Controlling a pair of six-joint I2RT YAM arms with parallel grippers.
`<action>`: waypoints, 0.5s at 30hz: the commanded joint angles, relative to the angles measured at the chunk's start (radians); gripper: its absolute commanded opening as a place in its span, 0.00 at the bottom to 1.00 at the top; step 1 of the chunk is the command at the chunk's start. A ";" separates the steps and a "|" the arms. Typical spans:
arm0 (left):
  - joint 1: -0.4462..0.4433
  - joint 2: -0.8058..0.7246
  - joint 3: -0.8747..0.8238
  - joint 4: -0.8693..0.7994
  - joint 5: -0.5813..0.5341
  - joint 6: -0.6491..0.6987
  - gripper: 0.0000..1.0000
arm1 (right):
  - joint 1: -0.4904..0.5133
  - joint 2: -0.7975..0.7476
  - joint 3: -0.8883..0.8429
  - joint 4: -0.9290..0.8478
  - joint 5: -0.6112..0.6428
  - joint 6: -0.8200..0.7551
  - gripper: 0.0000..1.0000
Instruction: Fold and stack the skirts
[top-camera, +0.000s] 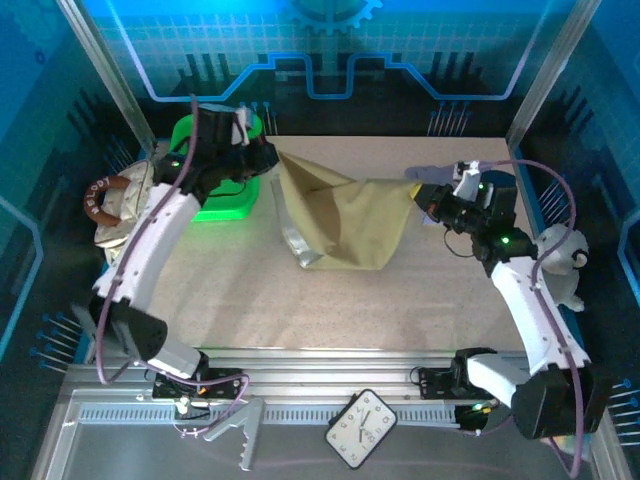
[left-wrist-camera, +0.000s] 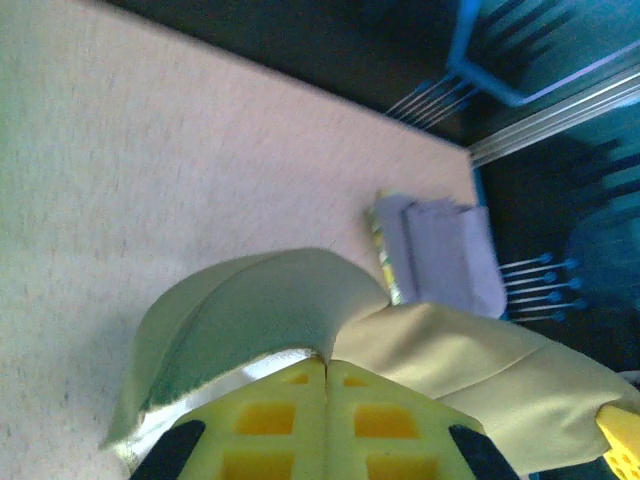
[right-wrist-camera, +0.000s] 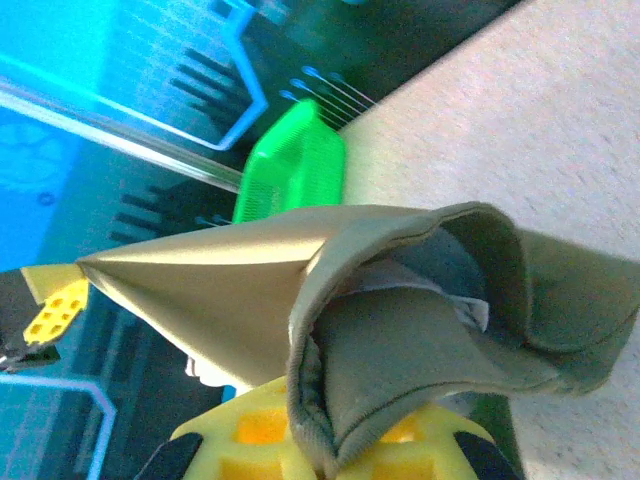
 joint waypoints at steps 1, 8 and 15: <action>0.007 -0.095 0.101 -0.023 -0.032 0.074 0.00 | -0.005 -0.062 0.070 -0.064 -0.005 -0.089 0.01; 0.030 0.245 0.249 -0.013 0.009 0.159 0.00 | -0.007 0.074 -0.019 -0.097 0.144 -0.090 0.00; 0.029 0.827 0.745 -0.172 0.034 0.148 0.25 | 0.011 0.292 -0.059 -0.062 0.239 -0.070 0.00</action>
